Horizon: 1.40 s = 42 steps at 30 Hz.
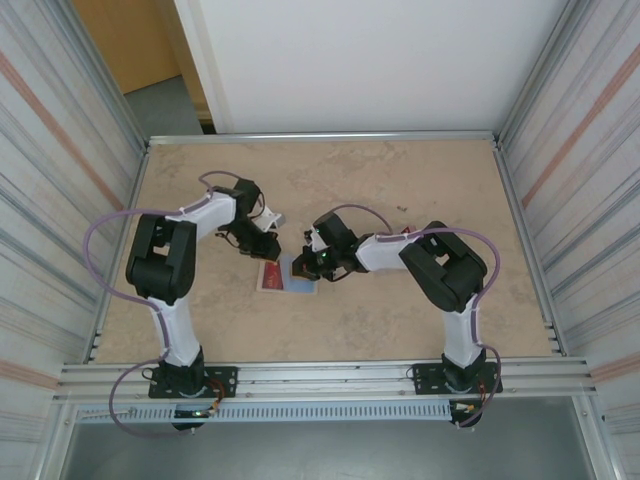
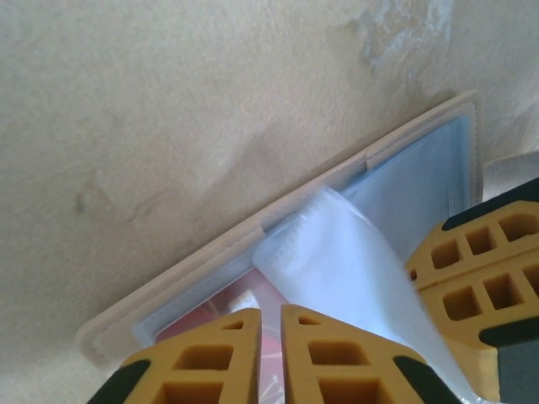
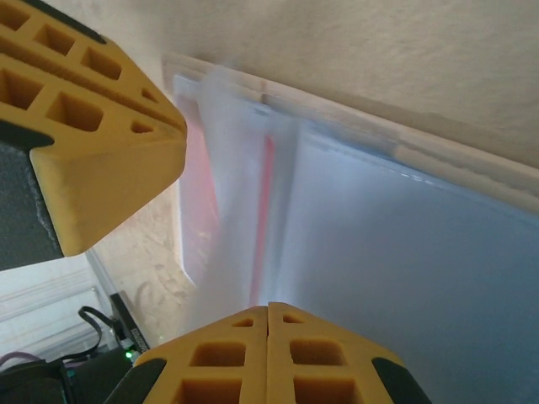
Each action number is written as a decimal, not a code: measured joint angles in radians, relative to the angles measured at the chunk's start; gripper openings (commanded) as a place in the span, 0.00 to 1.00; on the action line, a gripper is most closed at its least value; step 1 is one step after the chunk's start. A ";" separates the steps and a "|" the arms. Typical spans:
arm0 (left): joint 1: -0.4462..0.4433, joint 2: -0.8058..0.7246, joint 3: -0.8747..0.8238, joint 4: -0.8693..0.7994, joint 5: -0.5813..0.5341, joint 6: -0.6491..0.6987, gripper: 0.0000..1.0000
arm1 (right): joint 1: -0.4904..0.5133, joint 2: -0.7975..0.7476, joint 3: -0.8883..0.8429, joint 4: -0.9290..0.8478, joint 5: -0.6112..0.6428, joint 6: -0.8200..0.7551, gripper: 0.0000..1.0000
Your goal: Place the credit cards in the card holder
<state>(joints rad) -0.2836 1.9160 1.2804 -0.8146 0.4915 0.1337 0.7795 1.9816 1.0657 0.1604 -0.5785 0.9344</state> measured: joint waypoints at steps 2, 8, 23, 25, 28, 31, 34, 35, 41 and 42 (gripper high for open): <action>0.018 -0.015 0.000 0.000 0.009 -0.001 0.21 | 0.005 0.008 0.012 0.006 -0.007 0.000 0.02; 0.092 -0.108 -0.006 0.000 0.018 -0.006 0.29 | 0.021 0.051 0.071 0.010 -0.029 0.001 0.03; 0.102 -0.233 -0.072 0.003 -0.003 0.017 0.29 | 0.024 0.048 0.180 -0.193 0.006 -0.076 0.15; 0.065 -0.246 -0.062 0.000 -0.010 0.029 0.26 | -0.003 -0.034 0.180 -0.284 0.053 -0.127 0.18; -0.006 -0.262 -0.005 -0.005 -0.014 0.055 0.17 | -0.069 -0.197 0.180 -0.433 0.137 -0.216 0.23; -0.085 -0.264 0.065 0.013 -0.016 0.083 0.03 | -0.145 -0.348 0.180 -0.583 0.242 -0.306 0.30; -0.166 -0.258 0.114 0.042 -0.021 0.093 0.00 | -0.216 -0.444 0.180 -0.724 0.343 -0.380 0.40; -0.197 -0.249 0.137 0.053 -0.021 0.090 0.00 | -0.239 -0.470 0.180 -0.776 0.377 -0.408 0.45; -0.322 -0.118 0.300 0.102 0.022 0.026 0.00 | -0.386 -0.589 0.160 -0.950 0.481 -0.520 0.59; -0.340 -0.083 0.336 0.105 0.030 0.014 0.00 | -0.420 -0.609 0.148 -0.962 0.485 -0.534 0.59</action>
<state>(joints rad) -0.6235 1.8332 1.6169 -0.7101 0.5217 0.1482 0.3592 1.3724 1.2140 -0.8021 -0.0933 0.4000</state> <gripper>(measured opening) 0.053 0.582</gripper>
